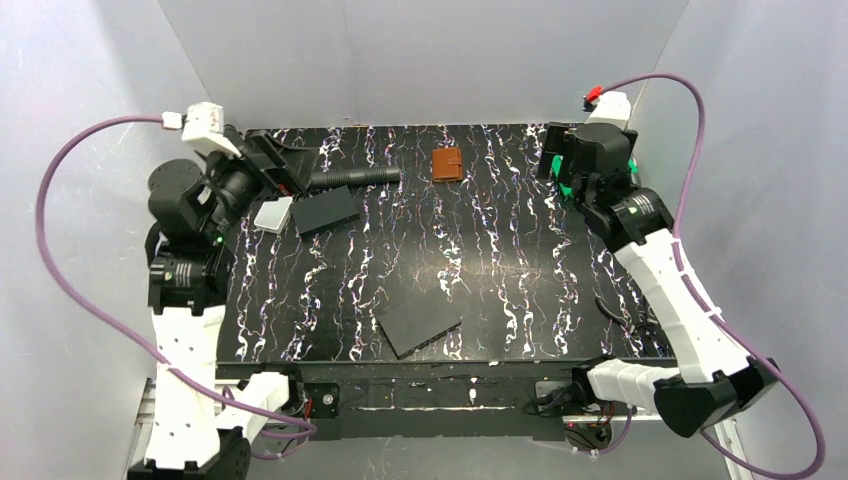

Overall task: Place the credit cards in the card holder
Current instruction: Move the storage box to the center of the board.

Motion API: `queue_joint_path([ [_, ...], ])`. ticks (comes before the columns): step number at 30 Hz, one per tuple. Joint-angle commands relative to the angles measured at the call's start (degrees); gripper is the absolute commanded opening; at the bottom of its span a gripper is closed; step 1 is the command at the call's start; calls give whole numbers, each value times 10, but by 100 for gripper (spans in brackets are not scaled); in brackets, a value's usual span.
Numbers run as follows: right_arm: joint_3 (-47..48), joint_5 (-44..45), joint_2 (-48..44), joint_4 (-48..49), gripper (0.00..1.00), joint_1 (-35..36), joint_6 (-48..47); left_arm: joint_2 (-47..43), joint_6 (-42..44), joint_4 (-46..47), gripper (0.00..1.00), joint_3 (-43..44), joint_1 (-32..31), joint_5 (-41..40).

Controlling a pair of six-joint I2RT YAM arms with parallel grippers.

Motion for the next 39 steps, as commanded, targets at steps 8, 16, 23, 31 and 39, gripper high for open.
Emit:
queue_joint_path([
  [8,-59,-70,80,57,100,-70,76,74,71,-16,99,-17,-120,-4],
  [16,-75,-279,213,102,100,-278,252,47,129,34,99,-113,-153,-33],
  [23,2,-185,344,97,92,-303,366,23,154,73,99,-199,-191,-48],
  [31,-34,-141,344,170,85,-297,413,28,141,96,99,-242,-199,-20],
  [39,-193,-135,296,415,92,-294,401,31,138,104,99,-252,-208,-7],
])
